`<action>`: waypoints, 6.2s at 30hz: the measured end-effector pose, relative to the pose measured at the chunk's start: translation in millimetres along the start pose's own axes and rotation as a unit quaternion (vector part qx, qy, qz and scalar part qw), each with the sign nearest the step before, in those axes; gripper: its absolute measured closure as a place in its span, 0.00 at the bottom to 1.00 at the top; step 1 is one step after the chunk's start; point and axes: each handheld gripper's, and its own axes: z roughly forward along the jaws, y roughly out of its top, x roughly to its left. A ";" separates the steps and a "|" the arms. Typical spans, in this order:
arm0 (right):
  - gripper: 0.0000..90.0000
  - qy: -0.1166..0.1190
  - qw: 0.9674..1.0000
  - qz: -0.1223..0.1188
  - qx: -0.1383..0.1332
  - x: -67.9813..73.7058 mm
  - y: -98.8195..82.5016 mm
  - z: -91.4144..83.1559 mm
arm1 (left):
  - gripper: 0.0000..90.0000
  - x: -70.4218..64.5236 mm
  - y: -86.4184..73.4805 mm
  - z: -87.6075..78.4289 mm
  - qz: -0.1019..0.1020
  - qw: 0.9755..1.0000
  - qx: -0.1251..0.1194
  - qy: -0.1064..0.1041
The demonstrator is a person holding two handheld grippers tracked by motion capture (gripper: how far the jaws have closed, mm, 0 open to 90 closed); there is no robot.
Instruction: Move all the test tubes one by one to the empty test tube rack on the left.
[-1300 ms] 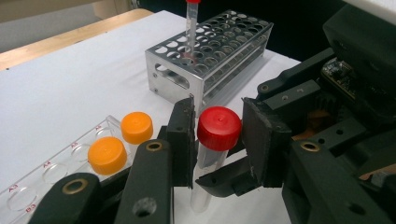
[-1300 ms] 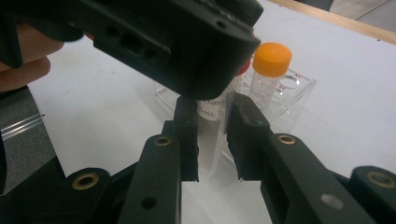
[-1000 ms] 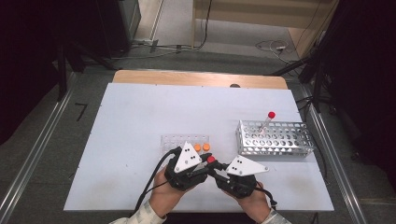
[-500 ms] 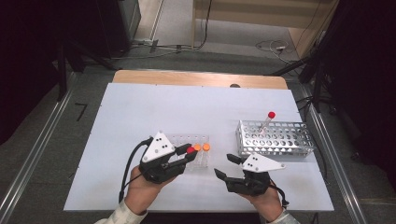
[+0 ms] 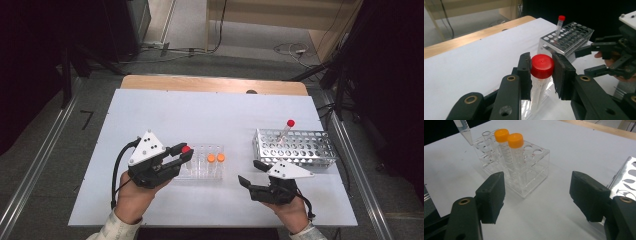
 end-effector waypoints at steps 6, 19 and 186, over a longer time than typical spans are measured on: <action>0.31 -0.003 1.000 0.001 0.000 -1.4 -0.3 -0.1 | 0.78 4.3 -2.9 4.5 0.006 1.000 -0.002 0.020; 0.31 -0.005 1.000 0.000 0.000 -2.1 -0.6 0.5 | 0.78 13.2 -15.6 19.0 0.005 0.999 -0.003 0.044; 0.80 -0.025 1.000 -0.004 -0.008 1.6 18.5 7.4 | 0.24 -22.5 -31.1 39.0 -0.013 0.999 -0.007 0.037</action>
